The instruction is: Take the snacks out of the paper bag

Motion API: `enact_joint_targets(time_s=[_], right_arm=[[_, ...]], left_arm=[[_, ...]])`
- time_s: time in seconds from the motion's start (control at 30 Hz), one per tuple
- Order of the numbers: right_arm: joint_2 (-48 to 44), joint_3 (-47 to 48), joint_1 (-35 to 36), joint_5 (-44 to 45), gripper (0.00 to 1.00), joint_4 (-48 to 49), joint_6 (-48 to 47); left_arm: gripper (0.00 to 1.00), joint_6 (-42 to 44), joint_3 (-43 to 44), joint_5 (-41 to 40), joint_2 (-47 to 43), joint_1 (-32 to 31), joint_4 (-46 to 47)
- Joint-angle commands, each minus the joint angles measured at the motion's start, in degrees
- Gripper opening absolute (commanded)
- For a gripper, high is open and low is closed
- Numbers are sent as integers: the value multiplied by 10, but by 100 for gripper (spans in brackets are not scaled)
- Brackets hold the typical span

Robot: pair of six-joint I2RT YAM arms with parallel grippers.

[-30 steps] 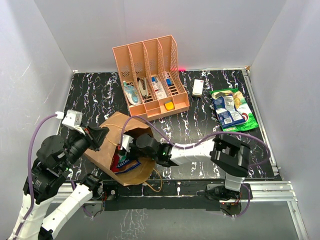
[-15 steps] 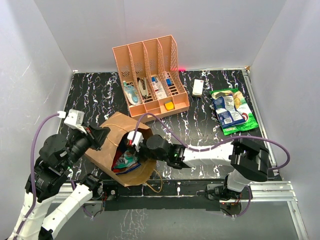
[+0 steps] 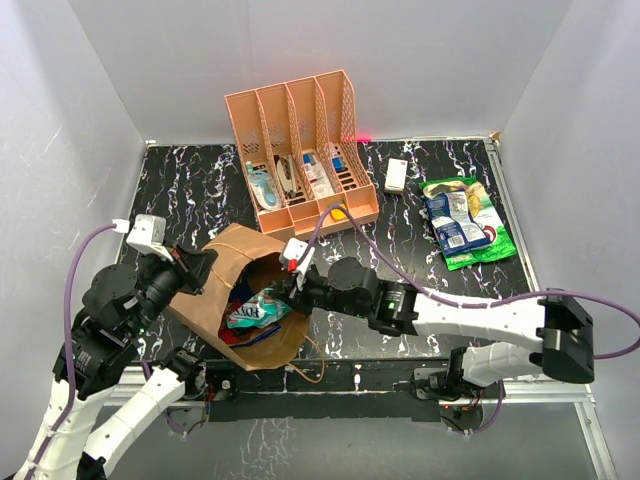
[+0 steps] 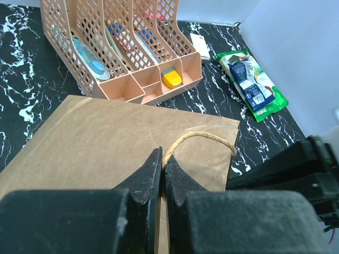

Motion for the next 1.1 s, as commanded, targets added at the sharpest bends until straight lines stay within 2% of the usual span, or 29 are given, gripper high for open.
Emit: enact_joint_targets(time_s=[0.0,0.27,0.47,0.7,0.8,1.07], right_arm=[[-60,50,1,46,8,-67,9],[-159,94,0,189,8,-198,-42],[-209,128,0,288,8,-234,-50],[-201,145,-14,436,8,-240,-59],[-177,143,-86,460,8,-254,-34],[-107,61,-410,297,8,-262,67]], left_arm=[[0,-3,1,-16,7,-1,15],[0,-10,1,-38,8,-2,3],[0,-14,3,-53,11,-1,-10],[0,-14,3,-59,8,-2,-13],[0,-17,2,-57,6,-1,-13],[0,-23,3,-54,2,-2,-13]])
